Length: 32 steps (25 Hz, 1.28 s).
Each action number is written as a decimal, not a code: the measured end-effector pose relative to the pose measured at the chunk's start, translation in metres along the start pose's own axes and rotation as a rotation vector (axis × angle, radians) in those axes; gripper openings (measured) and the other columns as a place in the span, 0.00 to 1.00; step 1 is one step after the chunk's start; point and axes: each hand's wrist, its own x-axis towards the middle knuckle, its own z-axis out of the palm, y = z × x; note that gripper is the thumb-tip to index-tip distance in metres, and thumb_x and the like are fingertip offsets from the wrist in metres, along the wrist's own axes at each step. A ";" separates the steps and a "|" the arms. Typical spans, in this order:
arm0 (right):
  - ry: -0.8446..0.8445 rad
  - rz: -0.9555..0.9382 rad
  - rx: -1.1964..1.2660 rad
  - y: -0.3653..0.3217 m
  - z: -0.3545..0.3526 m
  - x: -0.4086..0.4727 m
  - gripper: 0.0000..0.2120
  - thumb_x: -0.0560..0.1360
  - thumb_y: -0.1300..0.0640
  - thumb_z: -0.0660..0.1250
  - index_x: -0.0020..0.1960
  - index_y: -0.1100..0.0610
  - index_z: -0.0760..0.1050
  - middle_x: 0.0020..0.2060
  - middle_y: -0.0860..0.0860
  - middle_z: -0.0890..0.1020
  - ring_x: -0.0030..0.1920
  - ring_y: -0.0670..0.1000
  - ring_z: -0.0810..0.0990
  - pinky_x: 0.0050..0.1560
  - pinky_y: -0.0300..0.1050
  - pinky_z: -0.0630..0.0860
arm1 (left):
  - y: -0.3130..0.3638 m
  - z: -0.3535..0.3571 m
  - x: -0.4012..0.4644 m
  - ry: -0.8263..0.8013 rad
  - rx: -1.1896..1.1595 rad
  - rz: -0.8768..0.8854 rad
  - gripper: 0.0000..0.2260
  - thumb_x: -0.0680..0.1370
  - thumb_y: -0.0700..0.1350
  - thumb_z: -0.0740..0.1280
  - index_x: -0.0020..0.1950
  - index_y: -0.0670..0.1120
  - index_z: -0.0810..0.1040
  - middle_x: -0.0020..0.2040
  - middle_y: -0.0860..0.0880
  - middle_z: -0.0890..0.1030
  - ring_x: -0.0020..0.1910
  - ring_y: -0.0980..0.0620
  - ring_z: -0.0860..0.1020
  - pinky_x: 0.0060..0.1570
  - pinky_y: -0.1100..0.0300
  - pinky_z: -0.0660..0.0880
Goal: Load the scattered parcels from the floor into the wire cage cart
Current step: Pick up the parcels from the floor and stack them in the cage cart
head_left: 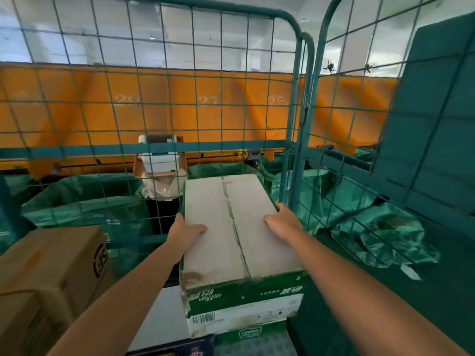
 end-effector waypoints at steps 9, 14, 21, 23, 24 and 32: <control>-0.254 0.034 -0.350 0.055 0.112 0.142 0.30 0.74 0.54 0.60 0.76 0.47 0.59 0.69 0.54 0.72 0.66 0.56 0.72 0.64 0.46 0.70 | -0.096 0.042 0.137 -0.025 0.173 -0.367 0.37 0.72 0.48 0.74 0.73 0.46 0.56 0.63 0.42 0.74 0.54 0.41 0.77 0.46 0.48 0.79; -0.371 -0.012 -0.650 0.083 0.166 0.205 0.33 0.73 0.46 0.63 0.76 0.47 0.58 0.72 0.55 0.65 0.71 0.58 0.64 0.68 0.51 0.60 | -0.135 0.076 0.187 -0.106 0.205 -0.558 0.47 0.76 0.54 0.69 0.77 0.51 0.34 0.73 0.39 0.64 0.42 0.39 0.82 0.34 0.48 0.82; -0.447 0.042 -0.769 0.142 0.202 0.215 0.38 0.76 0.41 0.63 0.78 0.49 0.49 0.78 0.56 0.44 0.77 0.59 0.45 0.75 0.54 0.50 | -0.153 0.122 0.213 -0.379 0.613 -0.598 0.27 0.80 0.46 0.63 0.75 0.39 0.56 0.60 0.37 0.77 0.32 0.45 0.80 0.37 0.53 0.81; -0.360 0.115 -0.743 0.147 0.202 0.201 0.38 0.75 0.37 0.62 0.78 0.48 0.50 0.78 0.55 0.46 0.77 0.59 0.46 0.75 0.56 0.49 | -0.141 0.118 0.216 -0.465 0.933 -0.473 0.14 0.81 0.45 0.59 0.61 0.35 0.73 0.54 0.42 0.81 0.38 0.48 0.81 0.46 0.58 0.80; -0.317 0.170 -0.716 0.149 0.201 0.192 0.38 0.75 0.36 0.61 0.78 0.47 0.49 0.78 0.56 0.46 0.77 0.60 0.45 0.76 0.56 0.47 | -0.137 0.116 0.219 -0.475 1.047 -0.395 0.14 0.81 0.45 0.60 0.60 0.37 0.75 0.53 0.43 0.80 0.45 0.48 0.81 0.52 0.58 0.77; 0.121 0.875 -0.056 0.177 0.187 0.124 0.55 0.68 0.44 0.75 0.79 0.49 0.39 0.76 0.64 0.46 0.74 0.68 0.52 0.71 0.67 0.58 | -0.150 0.102 0.223 -0.379 1.050 -0.315 0.38 0.75 0.46 0.71 0.78 0.44 0.51 0.74 0.38 0.58 0.68 0.40 0.68 0.62 0.52 0.74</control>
